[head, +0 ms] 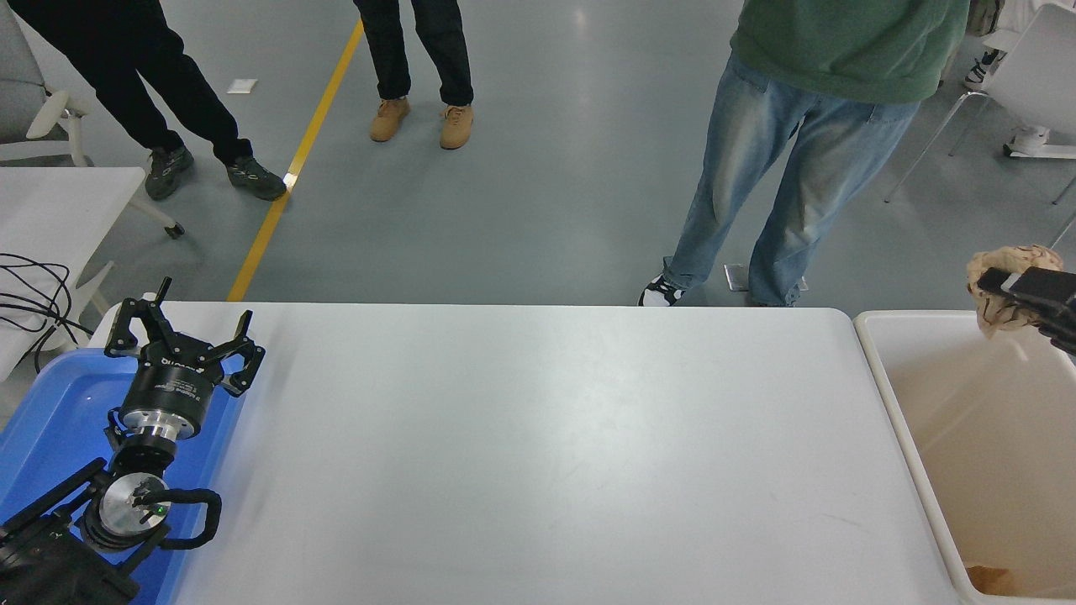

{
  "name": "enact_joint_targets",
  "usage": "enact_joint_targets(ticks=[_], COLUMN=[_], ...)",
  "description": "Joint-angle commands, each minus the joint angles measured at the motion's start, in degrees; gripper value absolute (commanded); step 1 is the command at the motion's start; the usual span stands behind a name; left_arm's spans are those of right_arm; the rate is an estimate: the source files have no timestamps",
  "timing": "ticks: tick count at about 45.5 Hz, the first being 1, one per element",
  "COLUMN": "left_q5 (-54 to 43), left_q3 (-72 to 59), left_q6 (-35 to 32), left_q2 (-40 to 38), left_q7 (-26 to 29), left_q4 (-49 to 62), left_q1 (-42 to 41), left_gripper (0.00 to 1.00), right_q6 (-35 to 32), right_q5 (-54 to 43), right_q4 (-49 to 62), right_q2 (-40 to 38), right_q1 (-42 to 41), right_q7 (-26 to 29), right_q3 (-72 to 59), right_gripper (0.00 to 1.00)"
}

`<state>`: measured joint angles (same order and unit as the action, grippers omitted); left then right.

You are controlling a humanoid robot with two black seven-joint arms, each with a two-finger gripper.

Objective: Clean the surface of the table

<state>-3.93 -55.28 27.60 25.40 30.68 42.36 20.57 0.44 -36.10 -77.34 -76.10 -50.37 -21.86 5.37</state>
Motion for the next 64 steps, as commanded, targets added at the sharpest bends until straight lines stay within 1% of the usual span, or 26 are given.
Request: enact_joint_targets(ticks=[1, 8, 13, 19, 29, 38, 44, 49, 55, 60, 64], left_q5=[0.0, 0.0, 0.1, 0.0, 0.0, 0.1, 0.1, 0.0, 0.1, 0.1, 0.1], left_q3=[0.0, 0.1, 0.0, 0.0, 0.0, 0.0, 0.1, 0.1, 0.0, 0.0, 0.0], left_q6=[0.0, 0.0, 0.0, 0.0, 0.0, 0.0, 0.0, 0.0, 0.0, 0.0, 0.0], left_q2=[0.0, 0.0, 0.0, 0.0, 0.0, 0.0, 0.0, 0.0, 0.0, 0.0, 0.0], left_q7=[0.0, 0.0, 0.0, 0.1, 0.0, 0.0, 0.0, 0.0, 0.0, 0.0, 0.0], left_q4=[0.0, 0.0, 0.0, 0.0, 0.0, 0.0, 0.0, 0.0, 0.0, 0.0, 0.0], left_q1=[0.0, 0.0, 0.0, 0.0, 0.0, 0.0, 0.0, 0.0, 0.0, 0.0, 0.0], left_gripper=[0.99, 0.99, 0.99, 0.99, 0.99, 0.99, 0.99, 0.99, 0.99, 0.99, 0.99], right_q6=[-0.2, 0.0, 0.3, -0.1, -0.4, -4.8, -9.1, -10.7, -9.8, -9.3, -7.6], right_q5=[12.1, 19.4, 21.0, 25.0, 27.6, 29.9, 30.1, 29.8, 29.6, 29.4, 29.5], right_q4=[6.3, 11.8, 15.6, 23.5, 37.2, 52.2, 66.2, 75.3, 77.3, 77.4, 77.4], right_q2=[2.5, 7.3, 10.2, 16.2, 26.2, 33.0, 41.0, 47.0, 49.8, 51.4, 52.9], right_q1=[1.9, 3.9, 5.2, 7.3, 10.1, 12.6, 12.9, 13.2, 13.6, 14.6, 15.8], right_q7=[-0.2, -0.3, -1.1, -1.3, -1.6, -1.3, -1.0, -0.4, 2.4, 3.4, 4.5], right_q3=[0.0, 0.0, 0.2, 0.3, 1.7, 4.1, 3.4, 2.8, 3.0, 2.9, 2.9], right_gripper=[0.0, 0.0, 0.0, 0.0, 0.0, 0.0, 0.0, 0.0, 0.0, 0.0, 0.0])
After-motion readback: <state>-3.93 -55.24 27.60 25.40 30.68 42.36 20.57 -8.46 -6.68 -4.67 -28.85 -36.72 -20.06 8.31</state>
